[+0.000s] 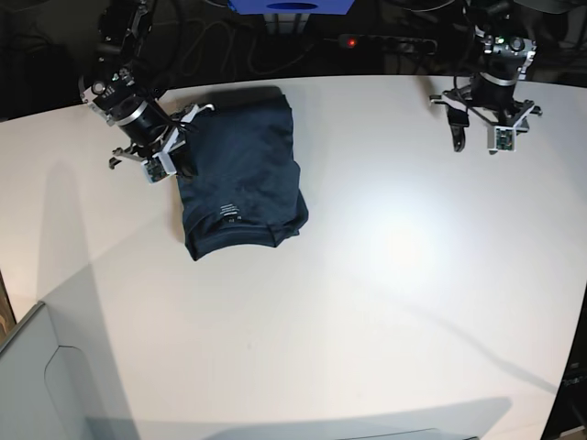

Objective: Fold the T-shirt properly

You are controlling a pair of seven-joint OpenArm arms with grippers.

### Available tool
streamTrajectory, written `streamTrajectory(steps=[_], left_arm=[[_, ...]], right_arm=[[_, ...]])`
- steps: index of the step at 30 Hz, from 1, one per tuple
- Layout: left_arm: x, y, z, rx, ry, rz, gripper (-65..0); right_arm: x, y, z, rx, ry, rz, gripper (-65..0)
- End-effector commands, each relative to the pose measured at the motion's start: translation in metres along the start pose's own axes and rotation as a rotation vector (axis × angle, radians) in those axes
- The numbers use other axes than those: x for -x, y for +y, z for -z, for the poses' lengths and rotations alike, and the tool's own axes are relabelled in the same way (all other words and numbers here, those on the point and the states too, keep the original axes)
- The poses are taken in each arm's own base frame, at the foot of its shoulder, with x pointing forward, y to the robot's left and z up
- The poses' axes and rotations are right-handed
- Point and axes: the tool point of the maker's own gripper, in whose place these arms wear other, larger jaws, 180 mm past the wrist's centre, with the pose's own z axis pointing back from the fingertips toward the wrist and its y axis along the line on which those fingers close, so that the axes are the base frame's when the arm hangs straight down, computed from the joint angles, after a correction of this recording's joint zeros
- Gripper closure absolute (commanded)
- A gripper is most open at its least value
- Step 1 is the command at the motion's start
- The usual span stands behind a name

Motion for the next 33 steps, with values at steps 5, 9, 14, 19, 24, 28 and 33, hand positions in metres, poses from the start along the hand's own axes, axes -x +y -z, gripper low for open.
streamTrajectory(steps=[5,9,14,19,24,28,33], left_arm=[[0.000,0.014,-0.011,-0.059,-0.021,-0.039,-35.2],[0.017,0.020,-0.021,-0.100,0.015,-0.080,-32.0],[0.028,0.020,-0.047,-0.124,0.042,-0.103,-11.1],[0.051,0.021,-0.082,-0.104,0.089,-0.164,0.0],[0.089,0.020,-0.113,-0.087,0.206,-0.208,0.0],[0.130,0.021,-0.123,-0.096,0.309,-0.261,0.0],[0.188,0.018,-0.112,-0.068,0.424,-0.351,0.0]], right_arm=[[0.004,0.000,0.000,-0.003,-0.015,0.034,-0.1],[-0.012,-0.013,-0.023,0.047,-0.082,0.047,-0.1],[-0.030,-0.034,-0.068,0.151,-0.152,0.041,-0.1],[0.015,-0.035,-0.100,0.200,-0.019,0.068,-0.1],[0.068,-0.010,-0.130,0.170,0.146,0.120,-0.1],[0.096,0.003,-0.148,0.152,0.235,0.151,-0.1],[0.153,0.020,-0.152,0.094,0.359,0.262,-0.1]])
